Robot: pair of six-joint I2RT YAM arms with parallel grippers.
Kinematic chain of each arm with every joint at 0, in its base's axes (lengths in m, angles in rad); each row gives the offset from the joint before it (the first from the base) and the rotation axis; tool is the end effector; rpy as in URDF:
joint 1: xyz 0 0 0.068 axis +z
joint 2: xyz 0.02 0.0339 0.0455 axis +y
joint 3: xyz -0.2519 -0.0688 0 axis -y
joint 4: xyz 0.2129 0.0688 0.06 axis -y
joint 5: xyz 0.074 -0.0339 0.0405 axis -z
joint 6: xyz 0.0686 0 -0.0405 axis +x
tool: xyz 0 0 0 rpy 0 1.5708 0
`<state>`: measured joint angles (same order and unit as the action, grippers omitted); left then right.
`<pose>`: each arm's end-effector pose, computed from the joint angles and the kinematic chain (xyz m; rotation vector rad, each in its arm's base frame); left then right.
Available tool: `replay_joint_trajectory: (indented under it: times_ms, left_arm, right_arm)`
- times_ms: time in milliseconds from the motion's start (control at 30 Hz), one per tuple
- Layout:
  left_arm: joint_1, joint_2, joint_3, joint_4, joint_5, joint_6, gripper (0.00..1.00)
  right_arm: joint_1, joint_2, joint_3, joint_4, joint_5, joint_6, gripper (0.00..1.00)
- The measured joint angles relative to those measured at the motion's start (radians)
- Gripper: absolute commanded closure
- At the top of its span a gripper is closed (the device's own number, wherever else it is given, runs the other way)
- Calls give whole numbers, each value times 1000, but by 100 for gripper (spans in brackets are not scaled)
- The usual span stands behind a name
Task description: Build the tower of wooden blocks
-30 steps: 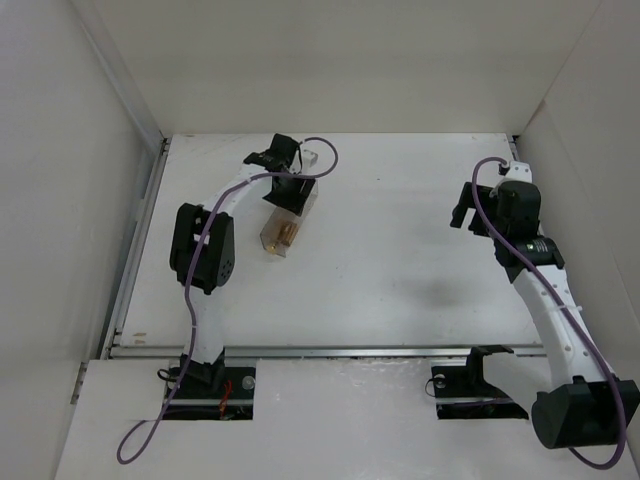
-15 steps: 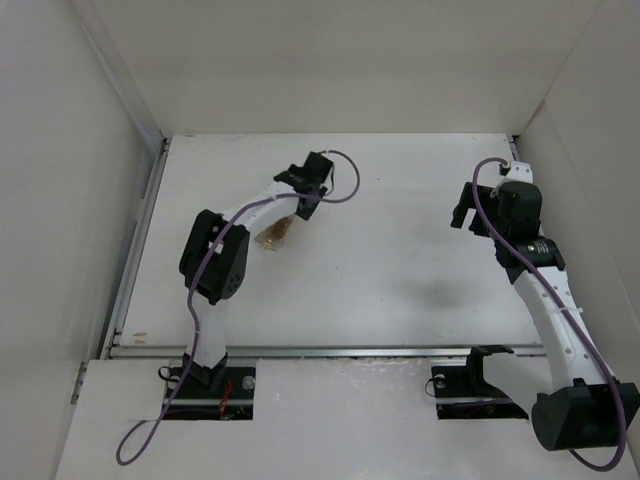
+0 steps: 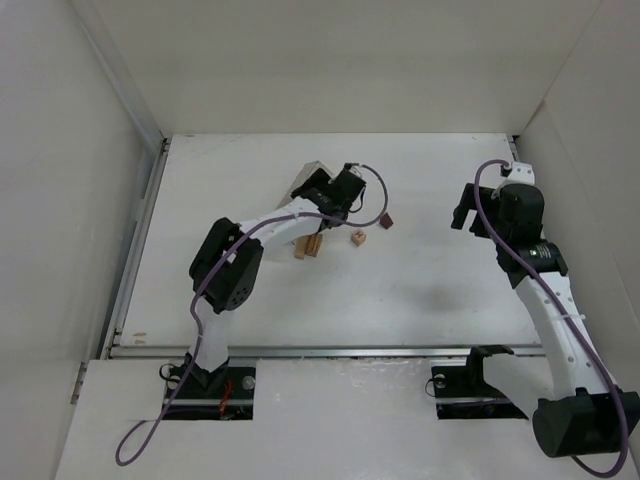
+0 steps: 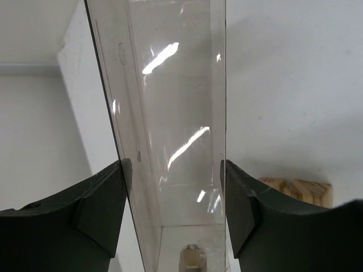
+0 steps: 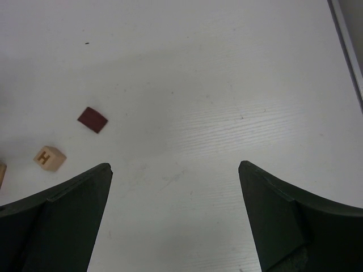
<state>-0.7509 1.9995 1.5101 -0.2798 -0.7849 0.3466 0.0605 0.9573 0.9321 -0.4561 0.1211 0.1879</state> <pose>0.3466 -0.2572 0.2102 0.7918 2.0109 0.6821 0.2154 0.0047 0.3083 0.2053 2.0381 0.0305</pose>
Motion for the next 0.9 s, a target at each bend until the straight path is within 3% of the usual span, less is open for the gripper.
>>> replay_joint_trajectory:
  times_ms: [100,200,467,567,800,900]
  left_arm:
    - [35,-1,79,-80,116,-72,100]
    - [124,-33,132,-124,330,-148,100]
    - [649,-177,64,-158,1040,-266,100]
    - [790,-171,-11,-163,1211,-274,100]
    - [858,-96,-121,-208,1464,-241,100]
    - [865,-94,-127,-205,1492,-218,93]
  right_arm:
    - [0,-2,0,-5,-2,0,0]
    - [0,-2,0,-8,-22,0,0]
    - [56,43,0,18,-113,42,3]
    - [135,109,5,38,-126,74,4]
    - [355,334,115,52,-81,164,7]
    - [461,436,188,64,-48,212,7]
